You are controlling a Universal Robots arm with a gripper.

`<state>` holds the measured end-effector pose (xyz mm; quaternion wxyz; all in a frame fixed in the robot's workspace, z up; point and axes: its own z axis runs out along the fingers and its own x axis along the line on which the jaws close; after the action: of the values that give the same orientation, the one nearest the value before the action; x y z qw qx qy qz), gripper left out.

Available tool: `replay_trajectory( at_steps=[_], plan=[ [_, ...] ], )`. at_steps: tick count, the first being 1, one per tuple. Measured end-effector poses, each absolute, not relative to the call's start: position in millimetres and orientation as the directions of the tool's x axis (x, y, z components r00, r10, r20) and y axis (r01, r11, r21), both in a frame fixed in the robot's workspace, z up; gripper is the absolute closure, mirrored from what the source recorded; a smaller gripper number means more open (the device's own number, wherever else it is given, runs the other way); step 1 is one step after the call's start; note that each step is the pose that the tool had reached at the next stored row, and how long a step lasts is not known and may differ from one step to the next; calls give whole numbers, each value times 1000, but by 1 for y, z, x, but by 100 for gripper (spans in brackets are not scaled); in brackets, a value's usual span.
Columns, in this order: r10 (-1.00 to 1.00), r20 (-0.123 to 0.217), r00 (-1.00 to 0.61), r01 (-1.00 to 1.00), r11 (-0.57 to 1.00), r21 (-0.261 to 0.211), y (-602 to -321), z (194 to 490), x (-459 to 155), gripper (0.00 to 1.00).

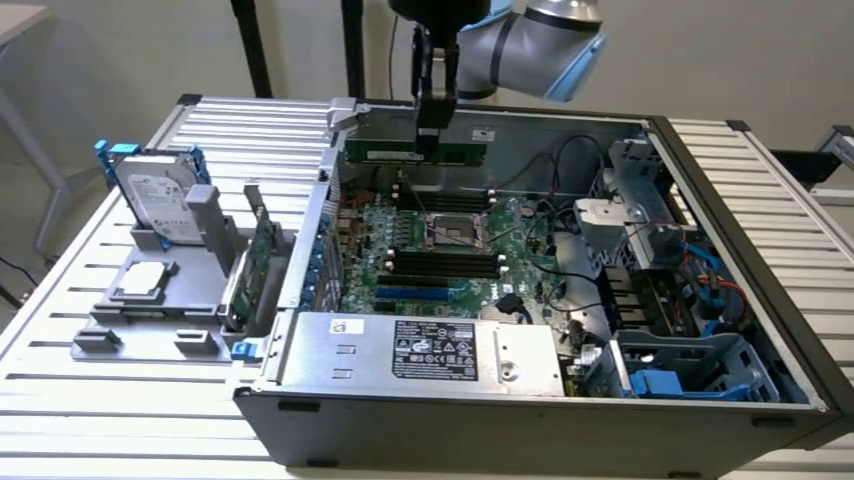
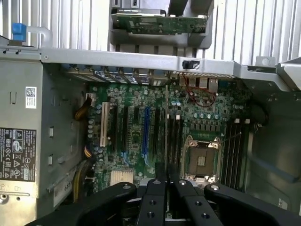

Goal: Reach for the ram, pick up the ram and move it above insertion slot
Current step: 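Pick up the ram and move it above insertion slot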

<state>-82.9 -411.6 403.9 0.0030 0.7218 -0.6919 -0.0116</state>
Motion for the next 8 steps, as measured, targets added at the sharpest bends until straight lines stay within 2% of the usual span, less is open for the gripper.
replay_trajectory(
  at_steps=[8],
  plan=[
    [-999, -13, 42, -999, -42, 20, -388, 398, -68, 87]
  ],
)
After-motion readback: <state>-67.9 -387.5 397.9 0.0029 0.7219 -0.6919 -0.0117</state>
